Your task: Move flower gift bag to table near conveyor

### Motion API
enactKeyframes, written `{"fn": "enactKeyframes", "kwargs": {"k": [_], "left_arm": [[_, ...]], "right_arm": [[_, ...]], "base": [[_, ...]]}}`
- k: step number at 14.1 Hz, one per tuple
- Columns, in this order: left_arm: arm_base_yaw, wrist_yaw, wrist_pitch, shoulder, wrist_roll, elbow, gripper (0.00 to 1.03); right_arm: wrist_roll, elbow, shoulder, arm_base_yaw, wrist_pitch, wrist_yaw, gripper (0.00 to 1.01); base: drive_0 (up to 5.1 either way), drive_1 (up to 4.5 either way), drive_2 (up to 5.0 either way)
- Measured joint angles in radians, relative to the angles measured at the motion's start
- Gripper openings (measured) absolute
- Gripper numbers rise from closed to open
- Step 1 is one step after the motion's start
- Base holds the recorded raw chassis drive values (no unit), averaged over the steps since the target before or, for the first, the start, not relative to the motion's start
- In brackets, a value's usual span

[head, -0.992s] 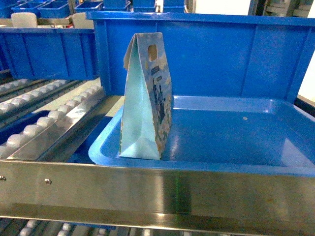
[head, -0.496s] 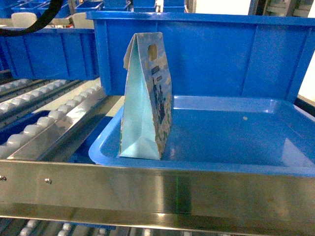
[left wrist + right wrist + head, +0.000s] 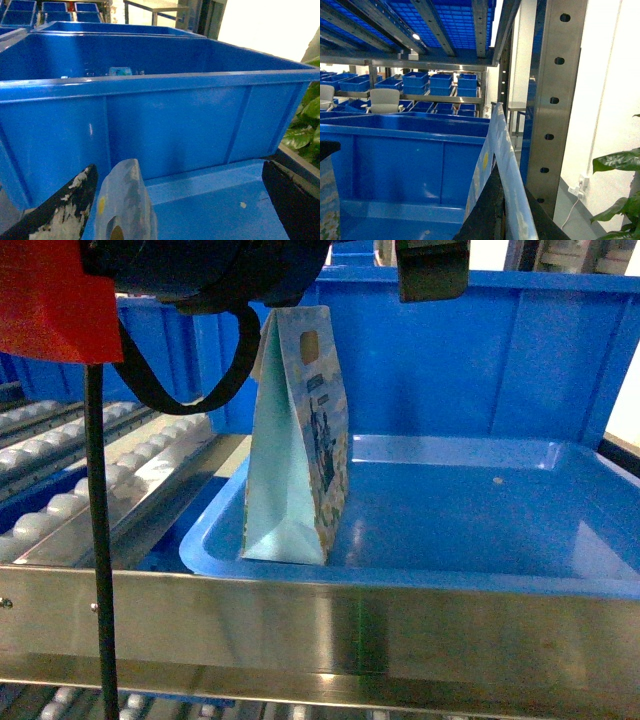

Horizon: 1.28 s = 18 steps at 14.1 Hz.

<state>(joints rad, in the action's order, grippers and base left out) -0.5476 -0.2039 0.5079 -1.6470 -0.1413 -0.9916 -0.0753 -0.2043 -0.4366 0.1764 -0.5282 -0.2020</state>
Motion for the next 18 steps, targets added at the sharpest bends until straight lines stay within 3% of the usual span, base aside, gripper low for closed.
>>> {"fn": "enactKeyframes", "kwargs": {"k": [3,12,13,18], "left_arm": [[0.000,-0.048,-0.003,-0.003,0.000,0.008,0.98],[-0.024,-0.081,-0.035,-0.022,0.010,0.043,0.98],[-0.027,-0.092,-0.036,-0.023,0.016,0.050,0.94],[-0.027,-0.105,-0.044,-0.028,0.018,0.052,0.42]], "right_arm": [[0.000,0.000,0.000,0.000,0.000,0.000,0.02],[0.000,0.000,0.000,0.000,0.000,0.000,0.02],[0.000,0.000,0.000,0.000,0.000,0.000,0.02],[0.000,0.000,0.000,0.000,0.000,0.000,0.02]], "base": [[0.0,0.00,0.0],[0.0,0.00,0.0],[0.0,0.00,0.0],[0.0,0.00,0.0]]}}
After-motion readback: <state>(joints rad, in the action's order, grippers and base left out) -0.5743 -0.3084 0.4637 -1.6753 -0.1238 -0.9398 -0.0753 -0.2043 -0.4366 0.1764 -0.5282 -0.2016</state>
